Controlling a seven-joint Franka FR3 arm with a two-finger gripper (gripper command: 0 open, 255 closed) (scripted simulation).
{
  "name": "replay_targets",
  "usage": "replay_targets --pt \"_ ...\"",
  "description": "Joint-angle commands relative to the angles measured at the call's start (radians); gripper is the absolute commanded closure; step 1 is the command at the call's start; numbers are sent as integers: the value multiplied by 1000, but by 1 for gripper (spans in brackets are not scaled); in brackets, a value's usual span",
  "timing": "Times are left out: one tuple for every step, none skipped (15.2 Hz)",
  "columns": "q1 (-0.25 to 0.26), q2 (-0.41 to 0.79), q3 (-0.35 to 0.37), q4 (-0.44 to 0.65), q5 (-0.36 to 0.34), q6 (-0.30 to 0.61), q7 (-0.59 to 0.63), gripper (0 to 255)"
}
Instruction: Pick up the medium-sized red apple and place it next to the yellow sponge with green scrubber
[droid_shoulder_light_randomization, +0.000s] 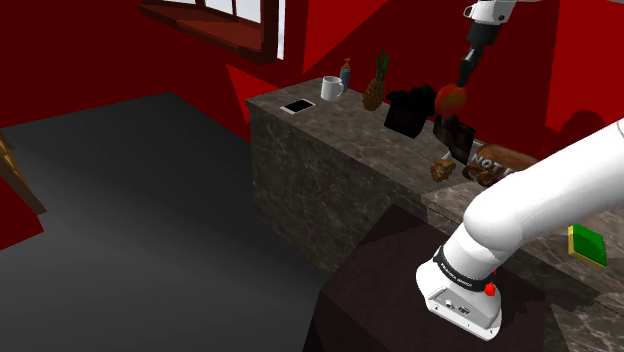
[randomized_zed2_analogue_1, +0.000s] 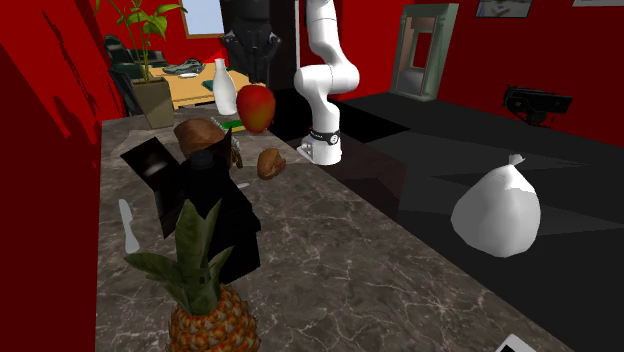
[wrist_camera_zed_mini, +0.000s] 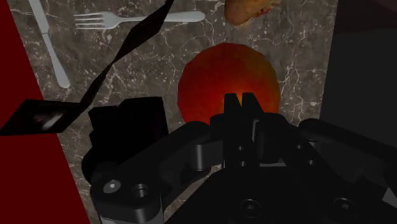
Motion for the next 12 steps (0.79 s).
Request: replay_targets --pt "-23 -58 -5 -38 -32 -11 -19 255" --pt "-36 -87 -7 -58 -47 -17 -27 255" --pt "-48 -116 -9 -76 -62 -24 -36 255" --pt "-61 -144 -11 -93 -77 -31 -46 255" --pt "-75 -172 -14 -109 -92 -38 -57 255" --pt "-88 -198 -17 -124 -106 -46 -68 255" --pt "-102 -224 -21 -137 -120 -54 -81 255" --pt "-115 -249 -25 -150 -134 -62 -94 255" --pt "-129 -274 -29 -161 -148 -71 -108 255" --pt "-143 -298 -34 -171 -162 -80 -122 255" --pt "-157 -321 -40 -180 -176 -89 -137 255" --pt "-171 -343 -46 -188 -190 -99 -154 255"
